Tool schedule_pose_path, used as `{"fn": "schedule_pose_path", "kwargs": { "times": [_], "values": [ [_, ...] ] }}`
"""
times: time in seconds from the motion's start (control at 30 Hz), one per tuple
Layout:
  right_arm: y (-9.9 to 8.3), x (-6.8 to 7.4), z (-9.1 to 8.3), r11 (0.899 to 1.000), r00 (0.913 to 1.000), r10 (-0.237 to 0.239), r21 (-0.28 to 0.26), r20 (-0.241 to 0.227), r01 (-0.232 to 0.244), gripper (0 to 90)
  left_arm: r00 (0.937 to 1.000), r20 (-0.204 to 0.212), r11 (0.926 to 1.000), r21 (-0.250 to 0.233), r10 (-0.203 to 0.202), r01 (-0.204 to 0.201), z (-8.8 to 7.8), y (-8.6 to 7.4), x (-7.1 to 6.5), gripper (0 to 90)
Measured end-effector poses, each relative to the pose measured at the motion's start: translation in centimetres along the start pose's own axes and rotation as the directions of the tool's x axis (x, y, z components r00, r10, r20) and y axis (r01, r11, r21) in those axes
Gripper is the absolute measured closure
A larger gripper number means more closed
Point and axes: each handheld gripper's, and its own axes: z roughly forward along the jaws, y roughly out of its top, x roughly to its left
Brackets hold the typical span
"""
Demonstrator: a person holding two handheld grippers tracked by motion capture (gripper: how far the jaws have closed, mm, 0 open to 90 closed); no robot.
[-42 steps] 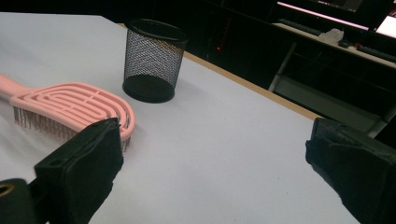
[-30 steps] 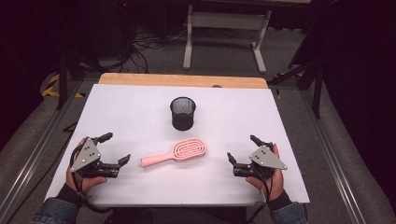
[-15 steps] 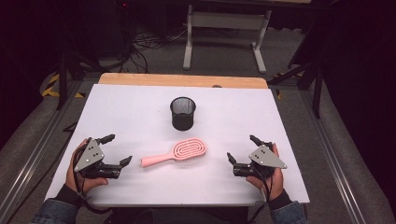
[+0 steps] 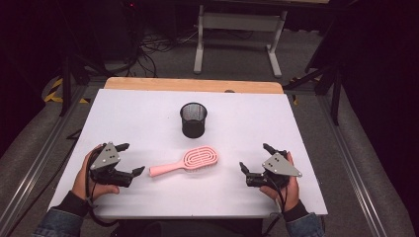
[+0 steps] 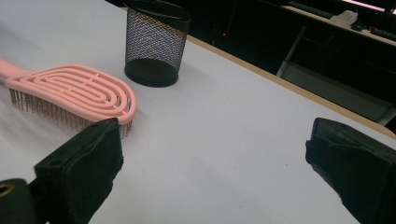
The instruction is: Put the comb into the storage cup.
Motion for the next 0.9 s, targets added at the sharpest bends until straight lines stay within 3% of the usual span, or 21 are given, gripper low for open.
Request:
{"fn": "schedule_pose_path", "kwargs": {
  "times": [0.27, 0.37, 0.5, 0.6, 0.63, 0.73, 0.9],
  "values": [
    [-0.1, -0.1, 0.1, 1.000, 1.0000, 0.006, 0.009, -0.005, -0.006, 4.0, 0.9987, 0.045, 0.9971, 0.071, 0.023, -0.026, 1.3, 1.3, -0.1, 10.4],
    [-0.1, 0.0, 0.2, 1.000, 1.0000, 0.002, 0.013, -0.009, -0.001, 4.1, 0.9970, 0.076, 0.9919, 0.125, 0.015, -0.024, 2.2, 2.1, -0.1, 13.1],
    [-0.2, 0.0, 0.2, 1.000, 1.0000, 0.001, 0.015, -0.009, -0.001, 4.1, 0.9949, 0.098, 0.9889, 0.143, 0.024, -0.038, 2.7, 2.7, -0.3, 12.5],
    [-0.2, 0.0, 0.2, 1.000, 0.9999, 0.002, 0.015, -0.012, -0.002, 4.1, 0.9934, 0.109, 0.9835, 0.173, 0.035, -0.054, 3.2, 3.2, -0.6, 12.6],
    [-0.2, 0.0, 0.3, 1.000, 0.9999, -0.001, 0.017, -0.013, 0.001, 4.1, 0.9918, 0.120, 0.9775, 0.200, 0.044, -0.067, 3.8, 3.6, -0.7, 12.6],
    [-0.2, 0.0, 0.3, 1.000, 0.9999, 0.001, 0.017, -0.016, -0.001, 4.1, 0.9888, 0.142, 0.9722, 0.222, 0.044, -0.075, 4.3, 3.9, -0.8, 12.7],
    [-0.2, 0.0, 0.3, 1.000, 0.9998, 0.004, 0.016, -0.021, -0.004, 4.1, 0.9852, 0.168, 0.9554, 0.283, 0.036, -0.083, 5.8, 5.1, -1.2, 14.3]
  ]
}}
